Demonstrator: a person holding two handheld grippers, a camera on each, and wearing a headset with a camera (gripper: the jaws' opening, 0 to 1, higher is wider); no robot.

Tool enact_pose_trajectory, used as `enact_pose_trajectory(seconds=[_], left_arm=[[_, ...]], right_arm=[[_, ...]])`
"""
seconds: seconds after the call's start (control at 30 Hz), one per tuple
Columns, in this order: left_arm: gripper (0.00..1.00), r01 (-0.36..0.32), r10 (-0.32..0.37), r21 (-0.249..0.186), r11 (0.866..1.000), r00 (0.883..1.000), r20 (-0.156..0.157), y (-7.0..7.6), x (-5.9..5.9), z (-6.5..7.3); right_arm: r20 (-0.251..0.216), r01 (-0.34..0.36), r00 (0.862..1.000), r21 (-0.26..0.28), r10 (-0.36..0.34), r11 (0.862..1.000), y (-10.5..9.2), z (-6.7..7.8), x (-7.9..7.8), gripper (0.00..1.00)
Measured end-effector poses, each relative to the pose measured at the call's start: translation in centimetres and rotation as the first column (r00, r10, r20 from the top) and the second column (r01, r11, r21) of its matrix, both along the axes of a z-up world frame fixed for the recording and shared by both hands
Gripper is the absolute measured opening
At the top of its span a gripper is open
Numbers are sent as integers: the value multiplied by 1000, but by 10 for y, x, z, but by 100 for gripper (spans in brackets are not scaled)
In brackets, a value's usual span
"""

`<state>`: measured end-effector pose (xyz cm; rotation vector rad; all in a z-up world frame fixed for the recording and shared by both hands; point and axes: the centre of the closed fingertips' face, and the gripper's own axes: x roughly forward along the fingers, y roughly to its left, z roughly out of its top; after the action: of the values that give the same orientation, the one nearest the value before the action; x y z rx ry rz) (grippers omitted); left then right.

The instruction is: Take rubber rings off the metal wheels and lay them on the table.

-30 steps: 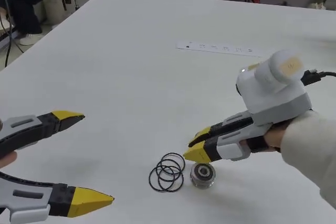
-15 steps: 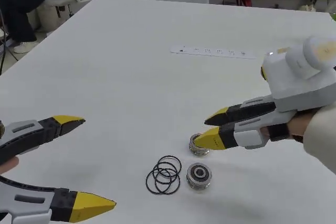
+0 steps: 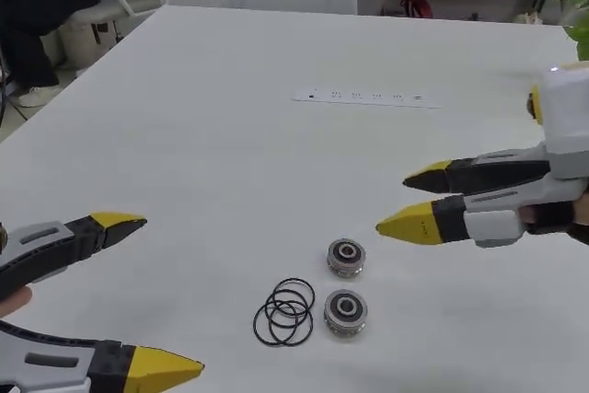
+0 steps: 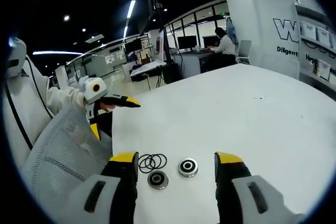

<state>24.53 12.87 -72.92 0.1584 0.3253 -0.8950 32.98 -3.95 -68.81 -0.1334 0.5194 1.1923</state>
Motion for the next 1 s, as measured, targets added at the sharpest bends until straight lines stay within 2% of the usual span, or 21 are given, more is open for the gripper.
enact_pose_trajectory(seconds=[0.37,0.67,0.7,0.87,1.0], left_arm=[[100,-7,7,-1,1000,1000,-5,0,-1,0],[100,-14,14,-13,1000,1000,-4,-1,-1,3],[100,-15,15,-14,1000,1000,-6,0,-1,2],[100,-26,26,-14,1000,1000,-7,2,-3,1],[100,-40,40,-14,999,999,-11,6,-4,0]], right_arm=[[25,79,996,56,-80,995,-37,15,1,75],[37,129,990,128,-134,983,-68,20,-5,86],[37,137,989,139,-144,981,-71,20,-5,88],[46,165,984,132,-172,978,-85,9,-9,91],[61,175,982,85,-180,981,-92,-9,-18,96]])
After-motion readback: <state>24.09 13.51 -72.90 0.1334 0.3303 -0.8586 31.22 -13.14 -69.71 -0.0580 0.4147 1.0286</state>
